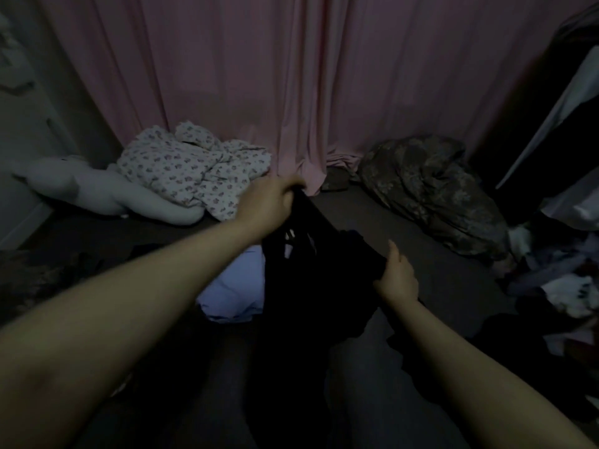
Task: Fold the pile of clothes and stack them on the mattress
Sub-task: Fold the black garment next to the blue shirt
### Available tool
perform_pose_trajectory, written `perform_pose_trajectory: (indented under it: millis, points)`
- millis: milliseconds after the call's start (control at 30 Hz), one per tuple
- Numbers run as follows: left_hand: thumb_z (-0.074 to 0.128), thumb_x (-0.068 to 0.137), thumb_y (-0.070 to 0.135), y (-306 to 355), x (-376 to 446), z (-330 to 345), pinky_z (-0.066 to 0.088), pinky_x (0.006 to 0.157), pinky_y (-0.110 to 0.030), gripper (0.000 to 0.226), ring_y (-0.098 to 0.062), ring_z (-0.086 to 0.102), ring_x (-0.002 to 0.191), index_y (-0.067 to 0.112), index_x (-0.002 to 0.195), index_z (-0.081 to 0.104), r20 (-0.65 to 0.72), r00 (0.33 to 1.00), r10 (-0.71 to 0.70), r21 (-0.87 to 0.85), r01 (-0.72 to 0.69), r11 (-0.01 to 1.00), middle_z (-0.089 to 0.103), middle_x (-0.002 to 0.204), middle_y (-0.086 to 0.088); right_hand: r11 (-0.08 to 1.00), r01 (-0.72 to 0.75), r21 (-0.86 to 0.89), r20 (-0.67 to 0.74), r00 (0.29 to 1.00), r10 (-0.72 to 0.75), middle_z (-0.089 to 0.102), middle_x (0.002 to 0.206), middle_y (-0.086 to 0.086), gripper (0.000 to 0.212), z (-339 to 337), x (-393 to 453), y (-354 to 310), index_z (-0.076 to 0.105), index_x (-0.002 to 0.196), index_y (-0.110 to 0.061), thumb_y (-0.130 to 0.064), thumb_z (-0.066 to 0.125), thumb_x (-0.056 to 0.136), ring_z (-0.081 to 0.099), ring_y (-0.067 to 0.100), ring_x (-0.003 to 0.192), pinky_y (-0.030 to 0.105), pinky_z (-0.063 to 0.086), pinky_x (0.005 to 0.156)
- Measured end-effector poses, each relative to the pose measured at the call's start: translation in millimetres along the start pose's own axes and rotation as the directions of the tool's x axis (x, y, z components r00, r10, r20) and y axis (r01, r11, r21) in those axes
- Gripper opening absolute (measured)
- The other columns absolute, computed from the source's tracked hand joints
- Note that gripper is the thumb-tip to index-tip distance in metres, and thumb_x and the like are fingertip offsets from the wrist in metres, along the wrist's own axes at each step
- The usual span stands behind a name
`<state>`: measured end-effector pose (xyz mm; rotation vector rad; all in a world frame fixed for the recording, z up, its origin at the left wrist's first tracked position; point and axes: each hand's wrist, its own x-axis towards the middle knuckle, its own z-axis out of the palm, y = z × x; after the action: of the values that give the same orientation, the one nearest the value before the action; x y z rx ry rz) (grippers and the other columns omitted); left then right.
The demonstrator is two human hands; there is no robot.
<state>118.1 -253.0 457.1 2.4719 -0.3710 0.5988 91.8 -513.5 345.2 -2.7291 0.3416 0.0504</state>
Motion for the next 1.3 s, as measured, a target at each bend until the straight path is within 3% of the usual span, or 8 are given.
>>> perform_pose_trajectory:
  millis: [167, 333, 400, 467, 633, 833, 900, 1300]
  points:
    - [0.050, 0.091, 0.011, -62.0, 22.5, -55.8, 0.040, 0.075, -0.033, 0.034, -0.033, 0.057, 0.107, 0.021, 0.121, 0.064, 0.159, 0.984, -0.083, 0.401, 0.012, 0.916, 0.061, 0.120, -0.015, 0.965, -0.233, 0.117, 0.356, 0.917, 0.179, 0.060, 0.097, 0.012, 0.018, -42.4, 16.0, 19.9, 0.063, 0.102, 0.002, -0.002, 0.049, 0.090, 0.055, 0.016, 0.072, 0.019, 0.041, 0.051]
    - [0.053, 0.094, 0.017, -93.5, 36.5, -76.4, 0.052, 0.078, -0.037, 0.026, -0.032, 0.062, 0.092, 0.005, 0.114, 0.066, 0.320, 0.869, -0.378, 0.504, 0.181, 0.844, 0.065, 0.106, -0.019, 0.816, -0.257, 0.518, 0.429, 0.903, 0.012, 0.059, 0.070, 0.006, 0.031, -119.4, 50.9, -5.9, 0.057, 0.079, -0.011, 0.007, 0.036, 0.093, 0.059, 0.012, 0.048, 0.014, 0.040, 0.041]
    - [0.047, 0.098, 0.016, -91.6, 33.5, -72.7, 0.056, 0.065, -0.031, 0.030, -0.027, 0.068, 0.073, -0.008, 0.112, 0.058, 0.411, 0.696, -0.588, 0.279, 0.518, 0.808, 0.065, 0.093, -0.022, 0.676, -0.292, 0.676, 0.417, 0.908, -0.025, 0.063, 0.080, 0.005, 0.035, -136.4, 60.3, -21.7, 0.057, 0.086, -0.013, 0.007, 0.030, 0.096, 0.064, 0.009, 0.059, 0.014, 0.048, 0.047]
    - [0.033, 0.102, 0.012, -82.0, 27.4, -62.2, 0.055, 0.056, -0.026, 0.029, -0.024, 0.068, 0.067, -0.006, 0.118, 0.049, 0.601, 0.458, -0.655, -0.063, 0.844, 0.533, 0.061, 0.091, -0.020, 0.597, -0.309, 0.740, 0.401, 0.916, -0.022, 0.061, 0.078, 0.004, 0.038, -139.6, 71.6, -37.2, 0.057, 0.089, -0.014, 0.008, 0.026, 0.095, 0.060, 0.009, 0.064, 0.014, 0.050, 0.050]
    - [0.021, 0.103, 0.006, -96.3, 48.1, -31.6, 0.057, 0.056, -0.033, 0.031, -0.025, 0.068, 0.086, -0.001, 0.102, 0.051, 0.641, 0.370, -0.673, -0.513, 0.858, -0.017, 0.059, 0.113, -0.013, 0.542, -0.316, 0.779, 0.281, 0.948, 0.149, 0.044, 0.066, 0.006, 0.026, -109.4, 122.1, -56.3, 0.050, 0.083, -0.010, 0.003, 0.033, 0.096, 0.050, 0.009, 0.041, 0.011, 0.036, 0.032]
    - [0.028, 0.100, 0.005, -112.0, 134.2, -26.9, 0.038, 0.102, -0.036, 0.035, -0.012, 0.057, 0.097, 0.018, 0.120, 0.053, 0.419, 0.609, -0.673, -0.690, 0.695, 0.200, 0.054, 0.116, 0.004, 0.432, -0.144, 0.890, 0.110, 0.989, 0.103, 0.058, 0.044, -0.003, 0.033, -141.9, 169.4, -102.0, 0.063, 0.063, -0.008, 0.003, 0.048, 0.091, 0.053, 0.006, 0.038, 0.013, 0.037, 0.032]
    - [0.029, 0.099, 0.007, -95.7, 169.4, -46.0, 0.033, 0.106, -0.035, 0.030, -0.007, 0.055, 0.091, 0.023, 0.103, 0.054, 0.333, 0.676, -0.657, -0.753, 0.610, 0.246, 0.055, 0.096, 0.008, 0.397, 0.022, 0.918, -0.044, 0.998, 0.048, 0.062, 0.064, -0.006, 0.022, -180.9, 186.3, -129.7, 0.068, 0.091, -0.012, 0.001, 0.050, 0.090, 0.055, 0.006, 0.053, 0.012, 0.038, 0.039]
    - [0.034, 0.098, 0.008, -57.5, 249.9, -153.6, 0.049, 0.066, -0.014, 0.027, 0.002, 0.063, 0.069, 0.024, 0.087, 0.053, 0.052, 0.840, -0.540, -0.905, 0.269, 0.331, 0.066, 0.064, 0.017, 0.280, 0.386, 0.879, -0.399, 0.917, -0.012, 0.058, 0.073, 0.005, 0.032, -342.7, 209.0, -181.6, 0.065, 0.102, -0.006, 0.012, 0.046, 0.084, 0.052, 0.010, 0.058, 0.014, 0.042, 0.052]
